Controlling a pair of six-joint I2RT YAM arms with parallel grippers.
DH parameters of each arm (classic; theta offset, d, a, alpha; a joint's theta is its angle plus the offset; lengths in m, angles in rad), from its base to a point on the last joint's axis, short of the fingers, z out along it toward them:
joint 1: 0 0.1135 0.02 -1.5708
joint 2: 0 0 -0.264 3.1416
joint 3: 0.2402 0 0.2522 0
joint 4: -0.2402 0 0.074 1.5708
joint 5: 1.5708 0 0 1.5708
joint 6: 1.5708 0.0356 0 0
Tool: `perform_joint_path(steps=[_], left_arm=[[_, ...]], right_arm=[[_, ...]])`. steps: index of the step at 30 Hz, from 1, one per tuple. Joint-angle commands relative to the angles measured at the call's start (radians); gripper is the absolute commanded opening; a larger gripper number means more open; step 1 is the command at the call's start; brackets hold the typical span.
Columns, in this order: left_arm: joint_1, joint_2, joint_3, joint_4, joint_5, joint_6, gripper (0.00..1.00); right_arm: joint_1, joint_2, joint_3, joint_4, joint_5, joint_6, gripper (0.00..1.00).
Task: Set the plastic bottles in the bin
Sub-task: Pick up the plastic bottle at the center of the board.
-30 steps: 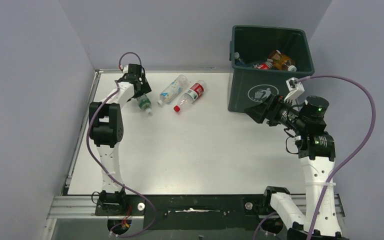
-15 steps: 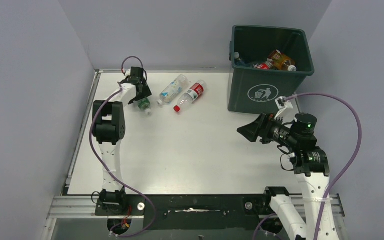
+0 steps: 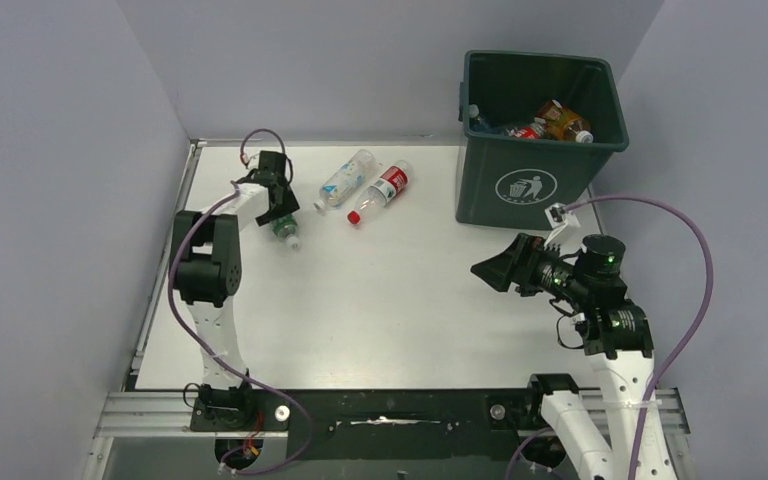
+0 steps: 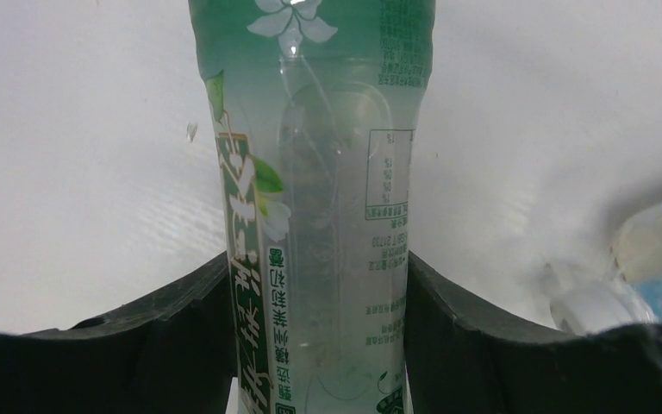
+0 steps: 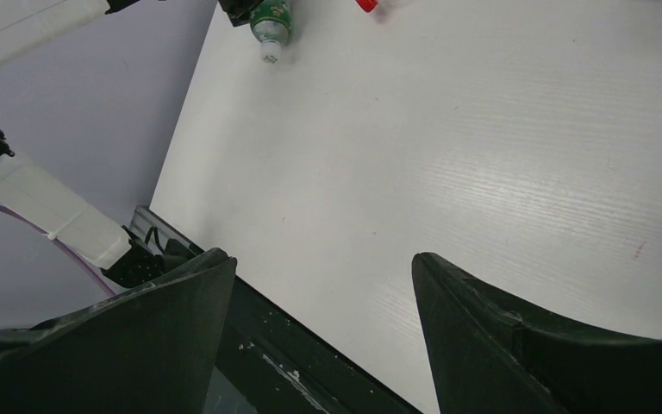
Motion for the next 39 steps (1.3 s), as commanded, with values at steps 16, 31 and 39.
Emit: perform_joint_path(steps=[16,31,39], left_arm=[[-0.213,-0.562,-0.241,-0.013,0.086,-0.02,0.56],[-0.5,-0.645,-0.236,-0.019,0.174,-0.097,0.56],[-0.607,-0.613,-0.248,0.056,0.226,-0.137,0.56]], right_arm=[[0.026,-0.113,-0.15,0.138,-0.009,0.098,0.77],[0.043,-0.133,-0.333,0.302,-0.021,0.163,0.79],[0.054,-0.157,-0.442,0.417,-0.06,0.238,0.79]])
